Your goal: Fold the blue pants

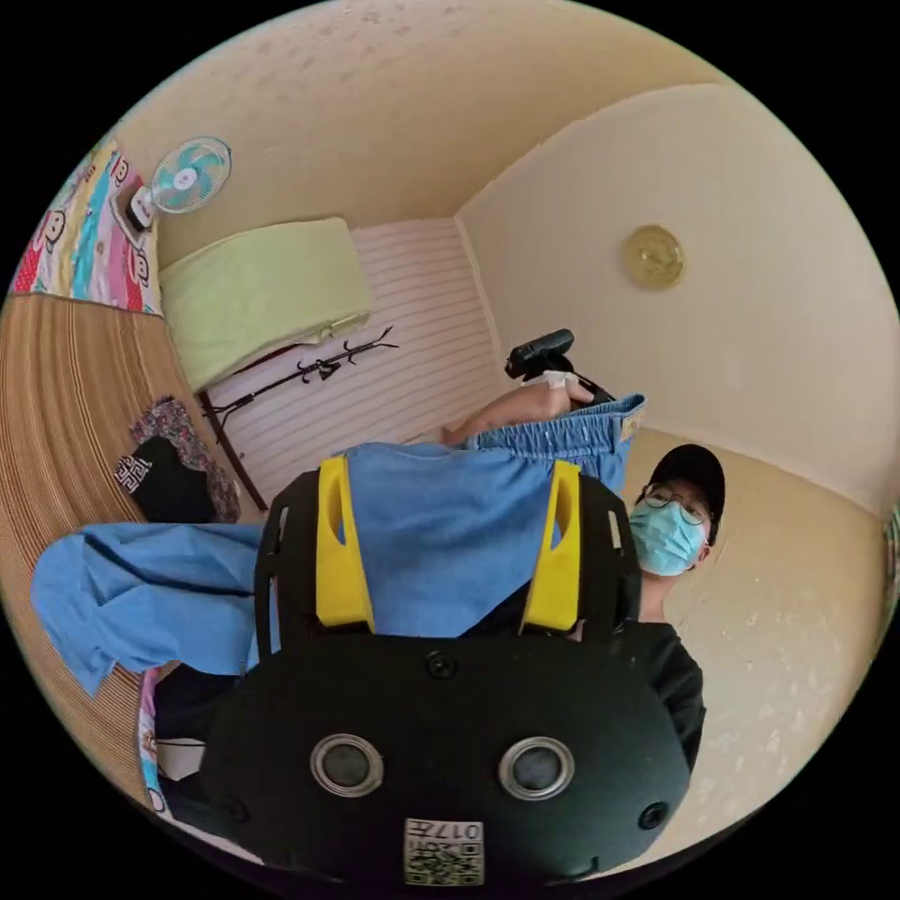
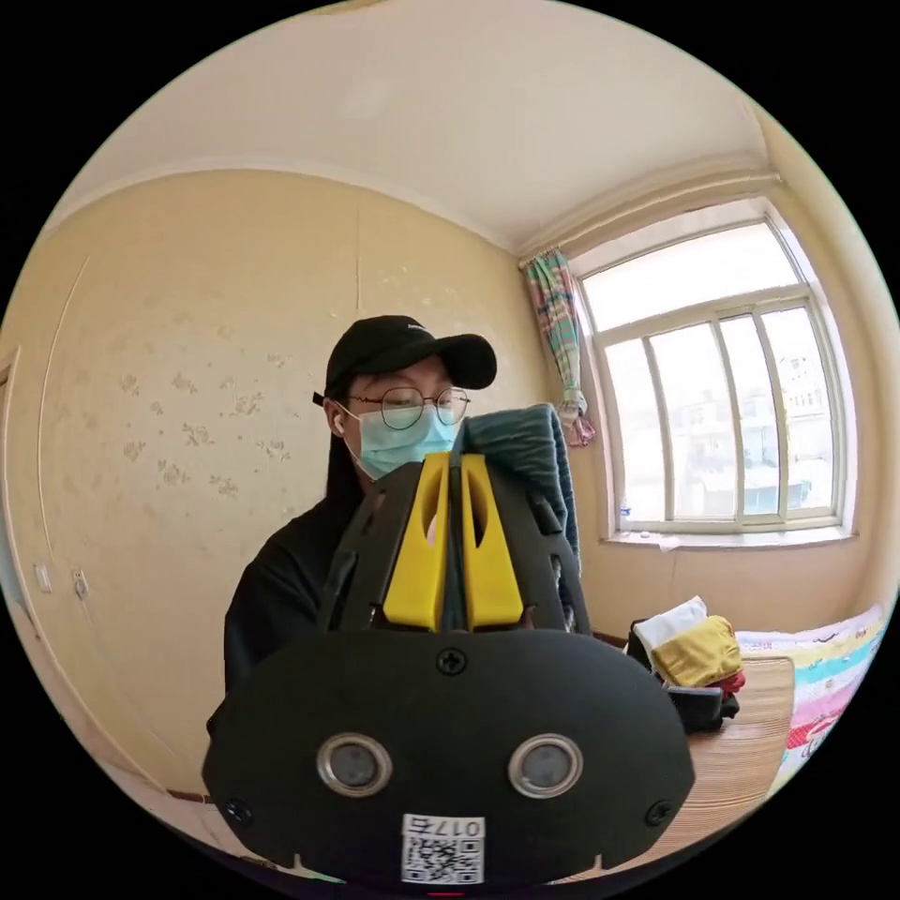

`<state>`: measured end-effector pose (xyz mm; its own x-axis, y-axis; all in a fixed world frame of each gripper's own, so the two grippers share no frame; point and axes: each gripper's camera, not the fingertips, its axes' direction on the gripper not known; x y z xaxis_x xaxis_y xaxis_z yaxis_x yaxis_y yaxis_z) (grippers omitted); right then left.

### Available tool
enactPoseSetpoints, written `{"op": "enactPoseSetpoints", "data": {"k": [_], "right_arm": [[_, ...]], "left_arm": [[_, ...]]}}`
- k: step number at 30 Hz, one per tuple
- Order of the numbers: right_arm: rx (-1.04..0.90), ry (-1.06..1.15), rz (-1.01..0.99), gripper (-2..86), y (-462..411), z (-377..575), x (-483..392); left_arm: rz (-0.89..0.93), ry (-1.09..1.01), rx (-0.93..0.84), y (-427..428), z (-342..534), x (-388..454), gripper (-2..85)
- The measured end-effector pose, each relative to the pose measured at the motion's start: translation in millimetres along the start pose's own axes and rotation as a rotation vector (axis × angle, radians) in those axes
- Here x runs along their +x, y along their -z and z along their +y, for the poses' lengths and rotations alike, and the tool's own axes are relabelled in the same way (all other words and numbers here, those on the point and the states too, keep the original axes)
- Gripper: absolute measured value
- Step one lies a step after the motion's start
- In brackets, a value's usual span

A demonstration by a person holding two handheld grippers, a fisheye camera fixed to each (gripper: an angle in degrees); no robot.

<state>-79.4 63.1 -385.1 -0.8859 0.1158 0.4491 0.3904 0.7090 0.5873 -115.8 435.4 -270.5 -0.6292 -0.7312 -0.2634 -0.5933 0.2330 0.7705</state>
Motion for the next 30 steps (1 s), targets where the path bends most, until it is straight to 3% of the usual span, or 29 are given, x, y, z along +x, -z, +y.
{"op": "enactPoseSetpoints", "data": {"k": [5,7,11,15,17,19,22,23,25,27,30], "right_arm": [[0.006,-0.014,0.102,1.7,-23,-6,-14],[0.058,-0.018,0.095,1.6,-22,1,-26],[0.082,0.047,0.227,1.7,-22,7,-75],[0.094,0.104,0.49,1.7,-39,10,-132],[0.102,0.125,0.552,1.7,-50,9,-143],[0.117,0.122,0.588,1.6,-61,9,-140],[0.113,0.06,0.515,1.6,-73,7,-108],[0.114,0.04,0.501,1.6,-75,7,-99],[0.118,-0.013,0.403,1.7,-83,6,-65],[0.146,-0.047,0.294,1.7,-86,4,-44],[0.222,-0.043,0.161,1.7,-89,-3,-34]], "left_arm": [[0.299,0.162,-0.237,-88,-17,-45,21.5],[0.441,0.142,-0.162,-84,-19,-46,9.3],[0.527,-0.114,0.019,-20,-33,11,0.1],[0.086,-0.524,0.004,42,-30,162,0.5],[-0.153,-0.62,-0.028,46,-12,215,3.2],[-0.389,-0.557,0.06,55,8,236,17.9],[-0.483,-0.244,0.175,74,15,170,23.2],[-0.448,-0.179,0.155,72,14,147,23.3],[-0.034,0.052,-0.058,25,8,38,21.9],[0.237,0.185,-0.16,-25,12,-23,16.6],[0.422,0.261,-0.233,-86,20,-47,12.9]]}}
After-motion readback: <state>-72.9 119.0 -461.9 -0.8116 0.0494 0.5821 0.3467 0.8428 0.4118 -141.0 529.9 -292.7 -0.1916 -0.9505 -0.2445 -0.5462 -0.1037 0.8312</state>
